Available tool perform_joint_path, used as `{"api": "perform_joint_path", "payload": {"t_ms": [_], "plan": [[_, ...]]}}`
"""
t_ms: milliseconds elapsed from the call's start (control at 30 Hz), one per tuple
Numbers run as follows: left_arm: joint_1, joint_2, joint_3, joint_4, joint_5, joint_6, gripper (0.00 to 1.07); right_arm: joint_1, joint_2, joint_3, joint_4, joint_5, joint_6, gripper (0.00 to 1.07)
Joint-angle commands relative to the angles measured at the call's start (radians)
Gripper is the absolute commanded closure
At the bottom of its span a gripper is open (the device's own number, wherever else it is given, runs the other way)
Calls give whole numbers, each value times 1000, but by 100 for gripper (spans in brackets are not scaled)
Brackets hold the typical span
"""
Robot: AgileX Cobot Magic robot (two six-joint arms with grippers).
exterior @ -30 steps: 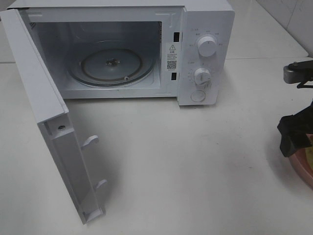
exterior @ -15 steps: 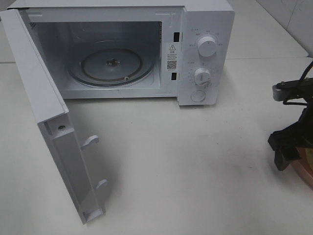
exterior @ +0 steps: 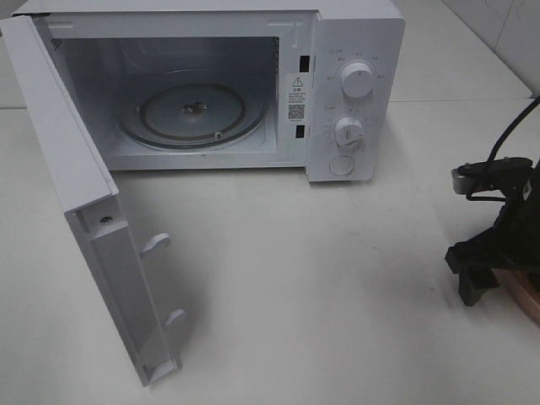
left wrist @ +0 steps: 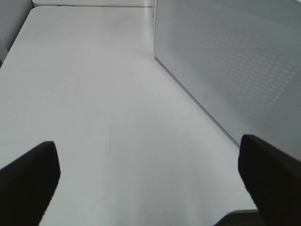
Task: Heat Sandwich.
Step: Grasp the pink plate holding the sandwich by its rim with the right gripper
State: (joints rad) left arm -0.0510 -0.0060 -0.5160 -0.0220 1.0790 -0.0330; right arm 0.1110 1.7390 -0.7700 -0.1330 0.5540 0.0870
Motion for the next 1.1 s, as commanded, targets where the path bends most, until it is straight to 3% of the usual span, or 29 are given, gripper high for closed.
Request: {"api": "perform_joint_path", "payload": {"t_ms": [33,333,500,600,667,700,733,767,800,867,1100], "plan": [[-5,-19,1,-2,-9,-2,9,-7,15,5,-3,-18,8,25],[-5,-19,1,-2,-9,-2,9,-7,44,5,-47,-20,48,27],[-5,-19,1,-2,-9,-2,9,-7,44,5,-51,-18,48,35],[-5,-19,1,-2,-9,-2,9,-7,44,5,-87,-15,71,55],[-5,-19,1,-2,-9,-2,9,-7,44,5,-103,-15,87,60],[-5,-19,1,-2,-9,-2,9,-7,44,5,-121,-15,108,68],[-5,-19,1,-2,-9,-2,9,-7,44,5,-149,-11,152,86],[-5,-19,1,-2,-9,-2,9,-7,44,5,-160,-7,174,93],[-5,-19,1,-2,-9,-2,9,-7,44,5,-160,-7,174,93],[-5,-19,1,-2,-9,-2,9,-7,44,5,-179,0,195,107],[-5,-19,1,-2,-9,-2,9,-5,44,5,-178,2,195,107]]}}
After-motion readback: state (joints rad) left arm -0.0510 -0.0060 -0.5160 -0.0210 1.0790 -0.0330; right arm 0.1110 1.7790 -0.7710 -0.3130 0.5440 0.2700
